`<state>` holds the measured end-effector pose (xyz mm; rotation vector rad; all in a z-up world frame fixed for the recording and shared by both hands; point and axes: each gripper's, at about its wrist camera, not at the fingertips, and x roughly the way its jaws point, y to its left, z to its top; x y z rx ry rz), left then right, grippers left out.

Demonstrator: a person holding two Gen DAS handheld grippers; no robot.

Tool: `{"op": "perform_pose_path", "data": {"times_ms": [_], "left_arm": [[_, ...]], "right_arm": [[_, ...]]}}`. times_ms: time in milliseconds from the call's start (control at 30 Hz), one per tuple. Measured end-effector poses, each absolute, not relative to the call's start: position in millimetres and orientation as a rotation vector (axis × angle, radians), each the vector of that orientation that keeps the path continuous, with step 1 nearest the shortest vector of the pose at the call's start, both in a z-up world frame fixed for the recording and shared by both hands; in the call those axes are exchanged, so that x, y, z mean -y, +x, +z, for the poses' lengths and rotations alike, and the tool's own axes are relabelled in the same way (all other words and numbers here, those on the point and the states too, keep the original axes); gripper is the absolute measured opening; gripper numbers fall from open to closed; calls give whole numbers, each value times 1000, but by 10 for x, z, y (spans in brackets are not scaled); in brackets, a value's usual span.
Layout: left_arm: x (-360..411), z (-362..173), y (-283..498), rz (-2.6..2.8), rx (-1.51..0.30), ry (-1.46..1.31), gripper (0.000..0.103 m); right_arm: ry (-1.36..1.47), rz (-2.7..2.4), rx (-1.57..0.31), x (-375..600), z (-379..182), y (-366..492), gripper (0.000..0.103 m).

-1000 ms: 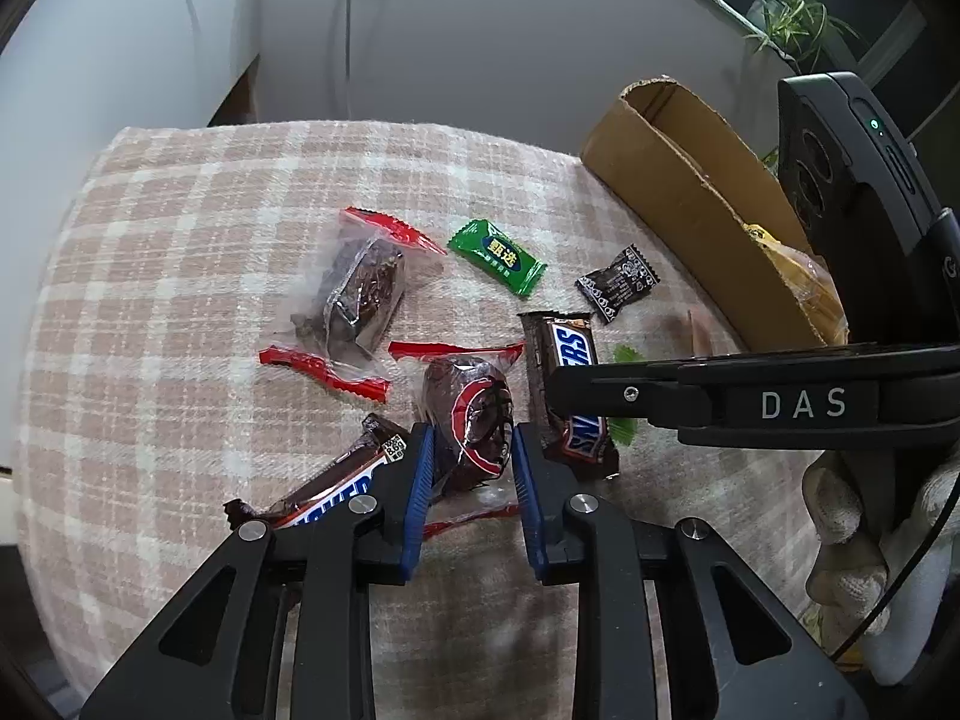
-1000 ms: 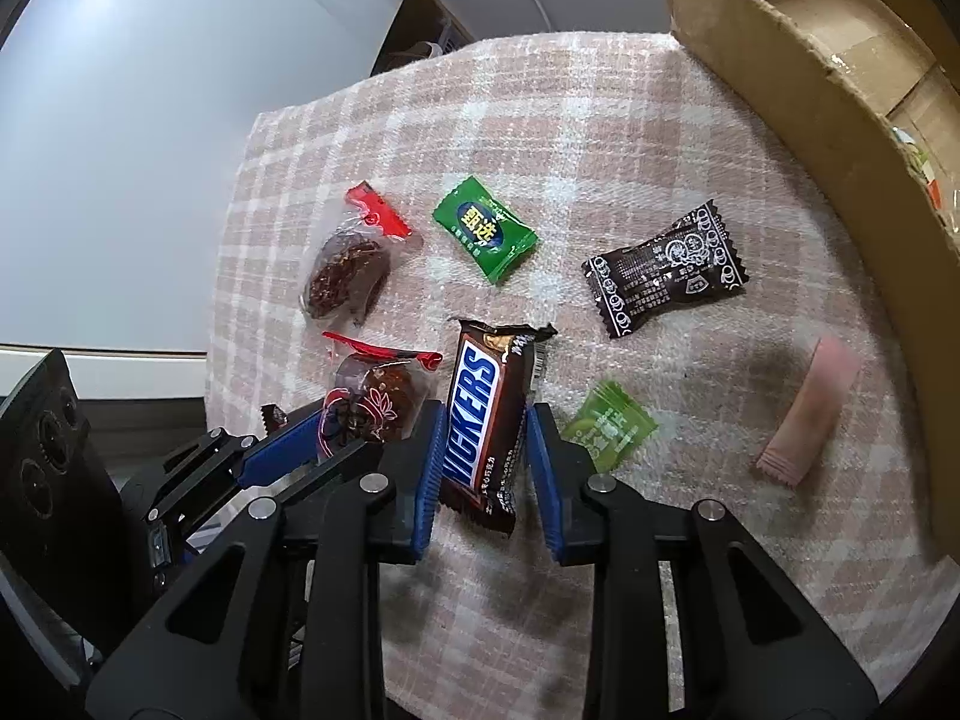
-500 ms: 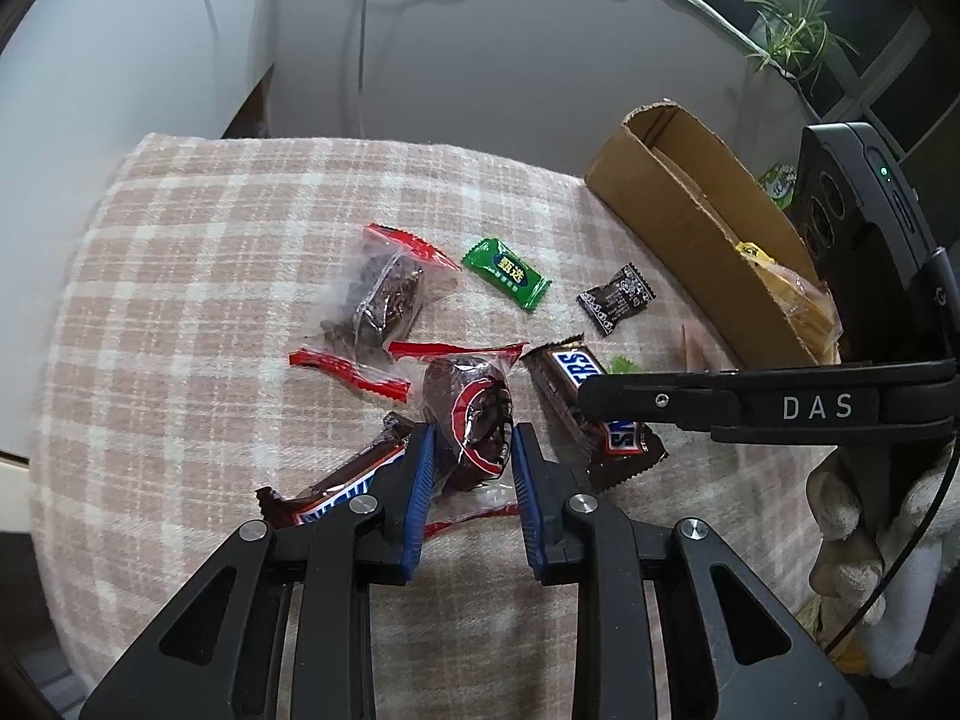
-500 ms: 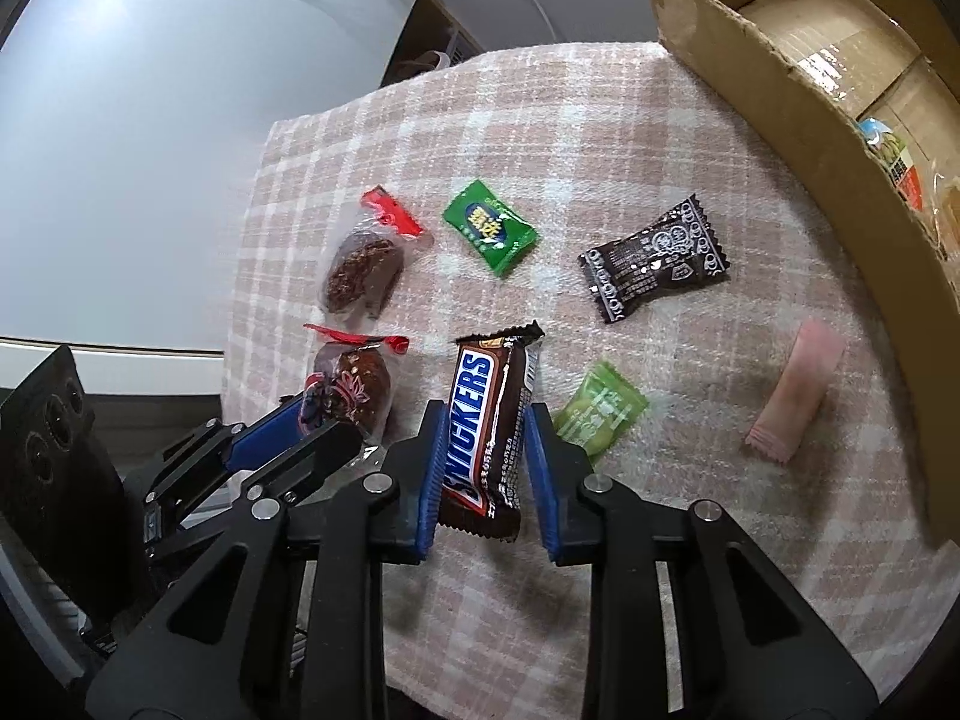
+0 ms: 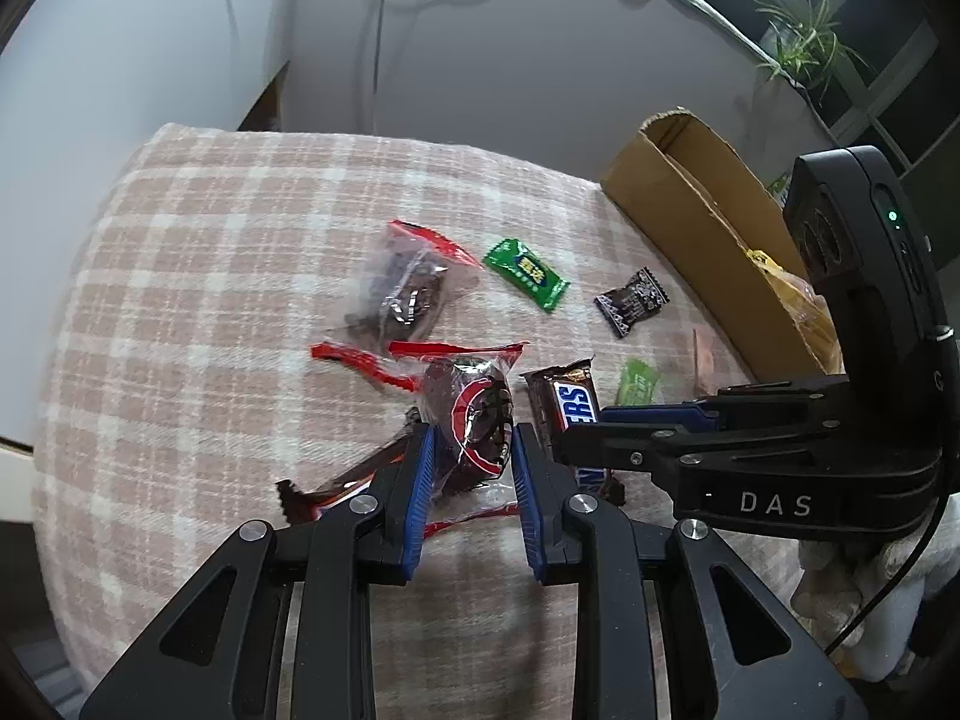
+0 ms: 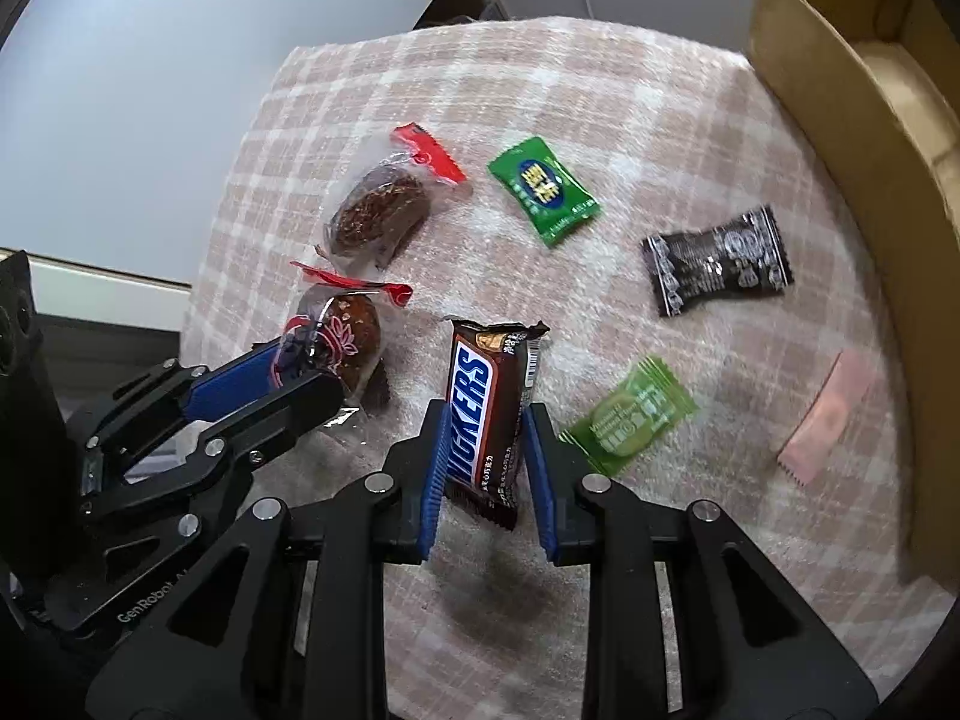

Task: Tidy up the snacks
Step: 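Lift both held snacks and carry them over the cardboard box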

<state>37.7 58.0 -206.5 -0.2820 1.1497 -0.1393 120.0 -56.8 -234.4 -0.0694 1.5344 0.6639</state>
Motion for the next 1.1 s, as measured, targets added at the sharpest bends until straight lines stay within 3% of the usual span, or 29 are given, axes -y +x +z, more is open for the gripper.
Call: {"op": "perform_pose_path", "data": {"times_ms": [233,467,1100], "left_arm": [[-660,-2055,349,-124,-1143,-299,24],[-703,-2036,336,-111,-1136,-306,24],[-372,-1519,676,-198,-1036,-279,24]], "right_arm": [[-131,672,-1525,448,-2391,1224,31],[-148,675,-1495,380,-2334,1154,25],[26,576,-1304,1531,-1395,1498,20]]}}
